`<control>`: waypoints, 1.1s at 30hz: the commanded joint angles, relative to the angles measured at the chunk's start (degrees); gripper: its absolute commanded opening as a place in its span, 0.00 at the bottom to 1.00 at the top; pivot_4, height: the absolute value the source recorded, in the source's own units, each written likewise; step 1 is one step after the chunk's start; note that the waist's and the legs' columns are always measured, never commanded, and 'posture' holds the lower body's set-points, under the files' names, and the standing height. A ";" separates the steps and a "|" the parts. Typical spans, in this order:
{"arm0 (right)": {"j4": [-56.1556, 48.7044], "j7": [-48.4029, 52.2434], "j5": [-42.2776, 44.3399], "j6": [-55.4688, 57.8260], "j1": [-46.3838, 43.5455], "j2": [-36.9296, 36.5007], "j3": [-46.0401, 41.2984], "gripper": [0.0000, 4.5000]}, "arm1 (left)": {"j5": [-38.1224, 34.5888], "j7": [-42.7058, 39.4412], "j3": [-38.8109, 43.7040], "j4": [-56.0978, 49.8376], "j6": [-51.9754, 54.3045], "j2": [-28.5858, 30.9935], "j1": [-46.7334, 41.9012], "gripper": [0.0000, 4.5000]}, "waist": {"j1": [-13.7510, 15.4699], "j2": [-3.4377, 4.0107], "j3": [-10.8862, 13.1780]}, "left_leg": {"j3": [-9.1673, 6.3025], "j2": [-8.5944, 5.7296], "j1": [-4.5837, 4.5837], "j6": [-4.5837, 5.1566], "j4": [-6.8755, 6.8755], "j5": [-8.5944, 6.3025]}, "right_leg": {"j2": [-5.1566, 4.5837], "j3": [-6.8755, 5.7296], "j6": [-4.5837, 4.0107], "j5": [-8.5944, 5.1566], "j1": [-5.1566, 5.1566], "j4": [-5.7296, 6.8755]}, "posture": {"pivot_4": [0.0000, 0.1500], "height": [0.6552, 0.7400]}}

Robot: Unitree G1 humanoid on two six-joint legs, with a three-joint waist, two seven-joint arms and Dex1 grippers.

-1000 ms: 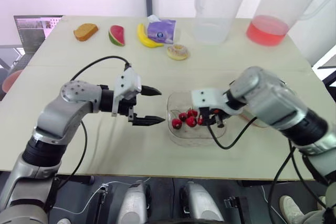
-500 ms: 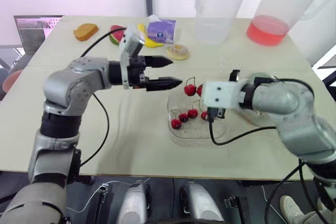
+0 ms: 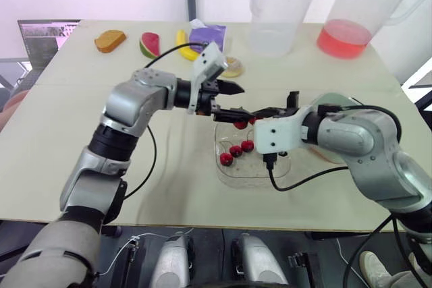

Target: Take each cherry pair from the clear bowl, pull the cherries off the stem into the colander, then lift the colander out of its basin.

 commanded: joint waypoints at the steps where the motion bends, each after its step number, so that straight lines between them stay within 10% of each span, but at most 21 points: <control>1: -0.49 0.80 -1.49 -1.01 -1.43 0.59 -1.05 0.13 | 0.89 -0.62 0.34 0.26 -0.47 -0.65 -1.91 1.00 | -0.08 0.00 0.00 | 0.00 0.00 0.00 0.00 0.00 0.00 | 0.00 0.00 0.00 0.00 0.00 0.00 | 1.00 1.00; 9: -0.49 2.03 -2.36 -1.15 -1.24 1.97 -1.55 0.13 | 2.18 -2.11 0.02 -0.10 -0.28 -0.67 -0.59 0.89 | 0.01 0.00 0.00 | 0.00 0.01 0.00 -0.02 0.00 0.01 | -0.01 0.00 0.00 0.00 0.00 0.01 | 1.00 1.00; 17: -0.29 3.05 -3.23 -1.30 -1.31 3.25 -1.95 0.13 | 2.82 -3.35 -0.47 -0.73 0.03 -0.21 0.18 0.02 | 0.03 0.00 0.00 | 0.00 0.01 0.00 -0.02 0.00 0.01 | -0.02 0.00 0.00 0.00 0.00 0.02 | 1.00 1.00; 33: 0.07 3.62 -3.74 -0.88 -1.55 4.10 -2.57 0.13 | 3.09 -3.20 0.74 -0.52 0.42 -0.28 0.58 0.01 | 0.04 0.00 0.00 | 0.00 0.01 0.00 -0.01 0.01 0.01 | -0.03 0.00 0.00 0.00 0.00 0.02 | 1.00 1.00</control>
